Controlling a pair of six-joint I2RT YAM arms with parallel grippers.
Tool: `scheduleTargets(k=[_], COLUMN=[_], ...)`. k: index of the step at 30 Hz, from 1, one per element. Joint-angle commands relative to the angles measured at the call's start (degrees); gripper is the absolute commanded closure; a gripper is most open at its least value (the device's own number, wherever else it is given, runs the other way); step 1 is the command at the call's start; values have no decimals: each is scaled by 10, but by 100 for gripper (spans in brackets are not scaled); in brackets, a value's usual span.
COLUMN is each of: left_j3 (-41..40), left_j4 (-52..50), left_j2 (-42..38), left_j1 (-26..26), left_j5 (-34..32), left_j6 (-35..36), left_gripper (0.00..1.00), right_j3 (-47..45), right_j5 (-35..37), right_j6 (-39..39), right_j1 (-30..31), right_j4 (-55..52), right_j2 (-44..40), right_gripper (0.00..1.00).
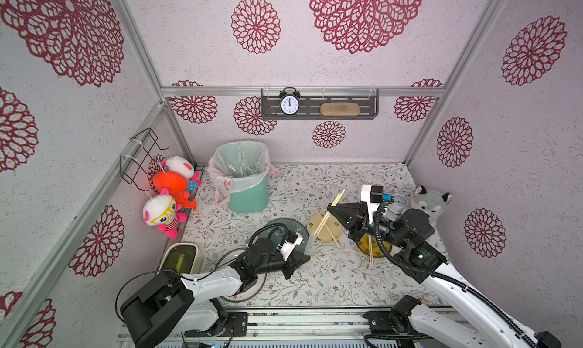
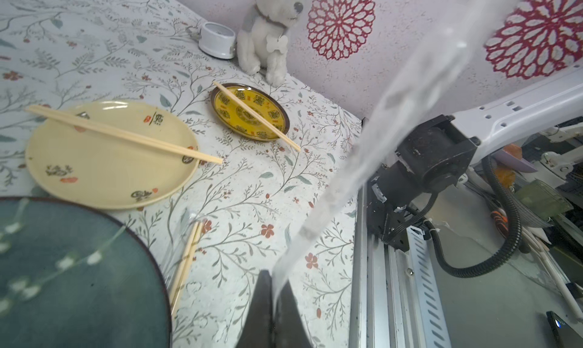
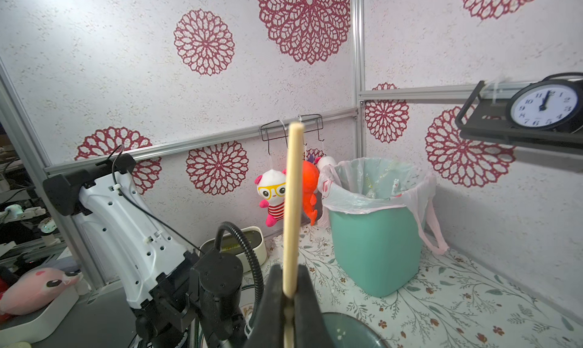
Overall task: Remove the packaging of disposable chopsticks
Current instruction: Remove the packet bag from the disposable chopsticks, then place the disposable chopsticks on the plate.
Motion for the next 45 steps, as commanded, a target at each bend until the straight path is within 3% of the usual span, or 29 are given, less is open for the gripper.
scheduleTargets(k=[1, 7, 15, 20, 28, 34, 45], left_j3=[-14, -18, 81, 120, 158, 161, 162], left_j4=[27, 1, -248, -293, -370, -388, -395], left_j2=[-17, -113, -271, -291, -315, -336, -347], left_j1=[29, 102, 148, 188, 199, 207, 211], left_j5=[-19, -10, -178, -163, -198, -195, -188], left_j6=[-23, -60, -75, -92, -70, -65, -60], left_gripper=[100, 100, 100, 100, 100, 100, 100], right_j3=[51, 88, 173, 293, 492, 637, 786], right_j5=[37, 94, 182, 263, 309, 303, 293], right_j6=[-27, -4, -3, -27, -67, -85, -109], right_j1=[-14, -18, 11, 77, 123, 146, 158], right_j4=[-23, -128, -389, -531, -732, -820, -897], right_j2=[-12, 4, 213, 368, 599, 719, 866], right_gripper=[100, 100, 100, 100, 100, 100, 100])
